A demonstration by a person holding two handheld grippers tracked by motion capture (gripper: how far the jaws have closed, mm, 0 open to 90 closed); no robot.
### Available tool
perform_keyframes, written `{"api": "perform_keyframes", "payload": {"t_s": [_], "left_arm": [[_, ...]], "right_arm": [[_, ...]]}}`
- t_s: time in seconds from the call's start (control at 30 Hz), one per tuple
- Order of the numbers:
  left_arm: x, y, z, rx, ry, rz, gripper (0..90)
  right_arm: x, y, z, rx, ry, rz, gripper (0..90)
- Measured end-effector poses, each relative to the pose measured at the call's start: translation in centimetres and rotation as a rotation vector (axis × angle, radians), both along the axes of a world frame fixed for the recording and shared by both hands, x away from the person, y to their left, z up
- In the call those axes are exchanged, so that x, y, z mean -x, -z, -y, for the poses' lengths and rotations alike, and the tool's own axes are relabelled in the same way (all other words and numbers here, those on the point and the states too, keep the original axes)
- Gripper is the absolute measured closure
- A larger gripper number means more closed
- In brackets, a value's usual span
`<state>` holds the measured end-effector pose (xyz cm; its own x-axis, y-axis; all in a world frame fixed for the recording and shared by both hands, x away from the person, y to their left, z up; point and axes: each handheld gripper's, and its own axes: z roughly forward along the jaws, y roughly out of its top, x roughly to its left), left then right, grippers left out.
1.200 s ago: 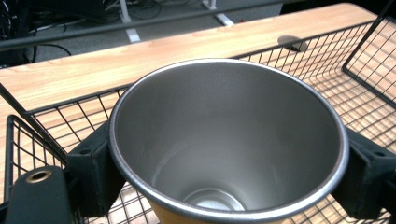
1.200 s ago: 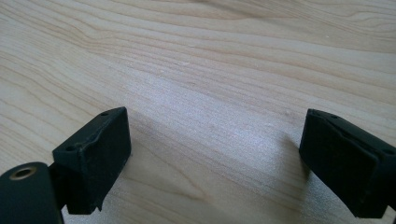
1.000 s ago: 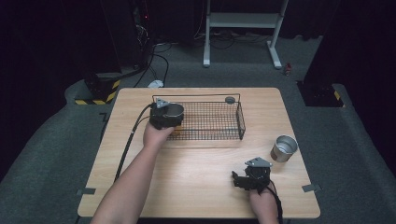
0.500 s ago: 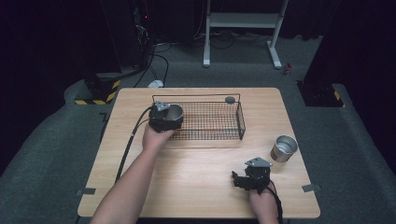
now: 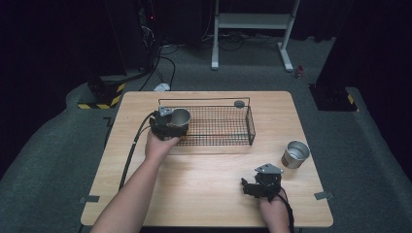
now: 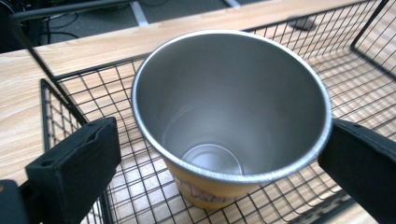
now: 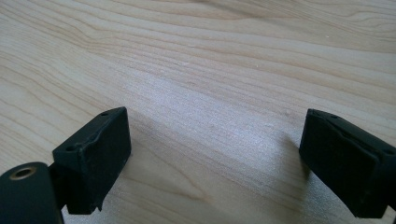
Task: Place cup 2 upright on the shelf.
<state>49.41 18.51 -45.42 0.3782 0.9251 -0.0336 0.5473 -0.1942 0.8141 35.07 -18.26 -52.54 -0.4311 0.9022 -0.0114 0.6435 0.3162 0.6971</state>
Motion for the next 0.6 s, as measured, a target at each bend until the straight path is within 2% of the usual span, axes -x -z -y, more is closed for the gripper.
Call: {"api": "perform_keyframes", "payload": {"t_s": [0.13,0.3,0.6], "left_arm": [[1.0,-0.4,-0.3,0.001,0.003,0.014,0.1],[2.3,-0.6,-0.9,-0.001,0.011,0.009,0.1],[5.0,-0.2,-2.0,-0.006,0.051,0.012,0.7]], "right_arm": [[0.0,0.0,0.0,0.000,0.002,-0.001,9.0],[0.0,0.0,0.0,0.000,0.001,-0.001,9.0],[0.0,0.0,0.0,0.000,0.002,-0.001,9.0]]}}
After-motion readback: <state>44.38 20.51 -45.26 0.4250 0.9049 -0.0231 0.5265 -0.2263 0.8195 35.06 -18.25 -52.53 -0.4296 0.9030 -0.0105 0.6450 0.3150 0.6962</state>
